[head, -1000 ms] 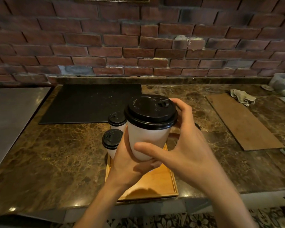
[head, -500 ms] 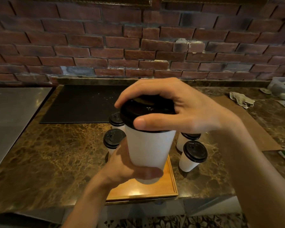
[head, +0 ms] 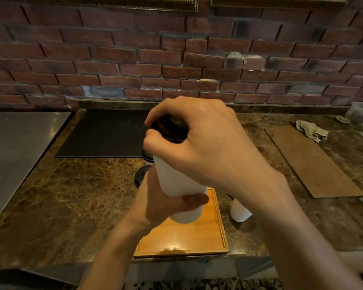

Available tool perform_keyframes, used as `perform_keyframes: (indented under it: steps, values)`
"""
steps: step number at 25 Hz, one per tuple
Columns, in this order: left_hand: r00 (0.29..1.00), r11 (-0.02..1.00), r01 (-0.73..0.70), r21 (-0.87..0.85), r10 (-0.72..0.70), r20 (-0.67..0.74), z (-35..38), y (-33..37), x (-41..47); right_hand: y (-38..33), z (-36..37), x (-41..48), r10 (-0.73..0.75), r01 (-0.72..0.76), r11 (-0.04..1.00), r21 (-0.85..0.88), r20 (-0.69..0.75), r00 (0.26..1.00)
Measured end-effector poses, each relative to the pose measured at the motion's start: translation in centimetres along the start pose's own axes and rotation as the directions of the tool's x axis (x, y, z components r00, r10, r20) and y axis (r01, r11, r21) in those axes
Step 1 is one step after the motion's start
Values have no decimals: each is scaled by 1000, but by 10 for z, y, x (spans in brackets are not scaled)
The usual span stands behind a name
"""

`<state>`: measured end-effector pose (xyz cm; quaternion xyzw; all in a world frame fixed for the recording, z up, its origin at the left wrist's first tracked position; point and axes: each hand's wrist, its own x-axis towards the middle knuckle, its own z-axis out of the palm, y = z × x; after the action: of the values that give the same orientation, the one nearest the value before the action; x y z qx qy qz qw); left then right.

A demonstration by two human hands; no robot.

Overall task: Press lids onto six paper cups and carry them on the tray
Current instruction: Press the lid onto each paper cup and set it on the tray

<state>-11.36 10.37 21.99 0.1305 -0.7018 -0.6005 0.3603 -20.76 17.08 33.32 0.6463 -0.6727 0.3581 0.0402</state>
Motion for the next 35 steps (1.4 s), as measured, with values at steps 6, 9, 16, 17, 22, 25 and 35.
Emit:
perform_keyframes:
  steps: [6, 9, 16, 17, 22, 25, 35]
  values:
    - [917, 971, 132, -199, -44, 397, -27, 1, -3, 27, -25, 12, -314, 36, 835, 549, 422, 851]
    - [925, 956, 180, -231, -84, 370, -24, 3, 0, 26, -18, 9, -165, -4, 856, 517, 281, 946]
    - [994, 992, 107, -71, -106, 23, -9, 1, 4, 15, 6, 5, 53, -53, 998, 34, -3, 999]
    - [991, 990, 108, -88, -100, 91, -14, 2, 5, 21, -1, 8, -7, -15, 989, 148, 148, 989]
    - [938, 962, 133, -240, -44, 345, -27, 9, 8, 34, -11, 10, -141, -13, 791, 612, 203, 969]
    - [984, 972, 98, -215, -61, 170, -17, 11, 11, 20, 4, 8, 89, -65, 894, 443, -34, 995]
    - [949, 943, 168, -286, -76, 306, -30, 18, 16, 21, -25, 32, -158, -8, 876, 482, 302, 940]
